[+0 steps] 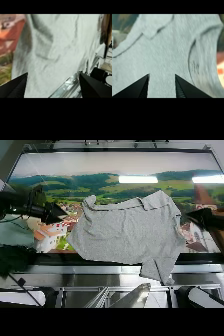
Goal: Fold the shirts.
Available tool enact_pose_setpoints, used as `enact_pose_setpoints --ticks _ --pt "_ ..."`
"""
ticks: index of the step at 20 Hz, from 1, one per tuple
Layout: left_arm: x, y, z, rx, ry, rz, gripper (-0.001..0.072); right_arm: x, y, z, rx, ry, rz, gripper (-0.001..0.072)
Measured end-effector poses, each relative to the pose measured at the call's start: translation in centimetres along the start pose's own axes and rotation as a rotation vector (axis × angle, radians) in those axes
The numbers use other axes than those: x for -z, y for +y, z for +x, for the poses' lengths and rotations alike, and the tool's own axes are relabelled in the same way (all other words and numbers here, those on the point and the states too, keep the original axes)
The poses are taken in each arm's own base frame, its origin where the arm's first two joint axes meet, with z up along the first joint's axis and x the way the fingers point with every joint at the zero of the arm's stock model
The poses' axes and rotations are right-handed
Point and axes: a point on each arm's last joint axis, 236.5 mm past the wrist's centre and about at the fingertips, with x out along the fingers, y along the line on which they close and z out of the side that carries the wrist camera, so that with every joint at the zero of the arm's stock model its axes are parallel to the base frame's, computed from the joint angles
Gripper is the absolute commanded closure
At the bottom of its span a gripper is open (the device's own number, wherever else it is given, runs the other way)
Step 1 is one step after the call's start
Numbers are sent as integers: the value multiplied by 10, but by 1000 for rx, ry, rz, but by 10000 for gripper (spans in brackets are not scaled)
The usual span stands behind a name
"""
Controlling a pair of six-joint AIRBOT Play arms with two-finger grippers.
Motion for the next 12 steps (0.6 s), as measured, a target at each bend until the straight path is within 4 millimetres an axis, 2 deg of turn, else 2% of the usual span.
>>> enact_pose_setpoints --ticks 3,6,9,12 --pt "32 43 6 -79 -4 -106 10 29 -8 -5 26 -13 43 349" --pt "48 65 15 -106 12 -162 11 44 -3 -9 19 -12 43 349" --pt "57 63 34 -62 65 -174 11 51 4 -12 6 -8 29 349" --pt "61 49 55 -1 110 -136 16 57 10 -14 -8 4 23 349"
